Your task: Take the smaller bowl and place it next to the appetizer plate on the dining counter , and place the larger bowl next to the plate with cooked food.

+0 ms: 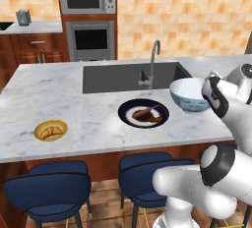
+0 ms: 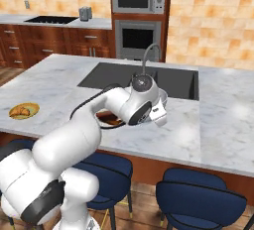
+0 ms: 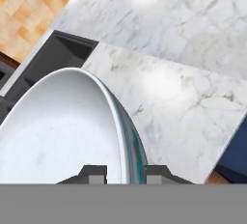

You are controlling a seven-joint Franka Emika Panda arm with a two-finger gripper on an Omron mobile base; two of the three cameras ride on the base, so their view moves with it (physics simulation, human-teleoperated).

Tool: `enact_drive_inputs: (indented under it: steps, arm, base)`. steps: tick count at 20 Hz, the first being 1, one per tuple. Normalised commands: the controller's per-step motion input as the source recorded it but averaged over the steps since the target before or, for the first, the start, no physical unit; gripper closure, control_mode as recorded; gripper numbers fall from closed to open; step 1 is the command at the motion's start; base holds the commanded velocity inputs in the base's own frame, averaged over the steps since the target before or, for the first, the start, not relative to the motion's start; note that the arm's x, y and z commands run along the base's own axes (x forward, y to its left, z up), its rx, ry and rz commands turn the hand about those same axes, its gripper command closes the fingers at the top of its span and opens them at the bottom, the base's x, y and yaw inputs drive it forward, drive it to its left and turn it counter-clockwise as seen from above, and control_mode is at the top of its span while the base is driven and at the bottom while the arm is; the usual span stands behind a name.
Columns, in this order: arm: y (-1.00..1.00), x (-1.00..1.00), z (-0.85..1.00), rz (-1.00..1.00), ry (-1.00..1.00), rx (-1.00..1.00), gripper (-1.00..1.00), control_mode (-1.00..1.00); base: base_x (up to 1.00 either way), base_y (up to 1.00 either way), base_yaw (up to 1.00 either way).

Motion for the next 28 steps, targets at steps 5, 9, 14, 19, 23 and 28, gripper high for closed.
enact_drive_inputs:
  steps: [5, 9, 14, 19, 23, 28]
  arm:
    - [-0.17, 0.4, -0.13, 0.0, 0.0, 0.0, 1.0, -1.0]
    - [-0.17, 0.29, -0.11, 0.0, 0.0, 0.0, 1.0, -1.0]
    - [0.0, 0.25, -0.2, 0.0, 0.0, -0.01, 1.0, -1.0]
    - [0.0, 0.01, -0.3, 0.0, -0.02, -0.03, 1.0, -1.0]
    - [0.0, 0.02, -0.33, 0.0, -0.02, -0.01, 1.0, -1.0]
    - [0.0, 0.27, -0.39, 0.0, -0.02, -0.02, 1.0, -1.0]
  base:
    - [0.0, 0.0, 0.0]
    - [0.0, 0.0, 0.0]
    - [0.0, 0.0, 0.0]
    - [0.0, 0.0, 0.0]
    - [0.0, 0.0, 0.0]
    - [0.0, 0.0, 0.0]
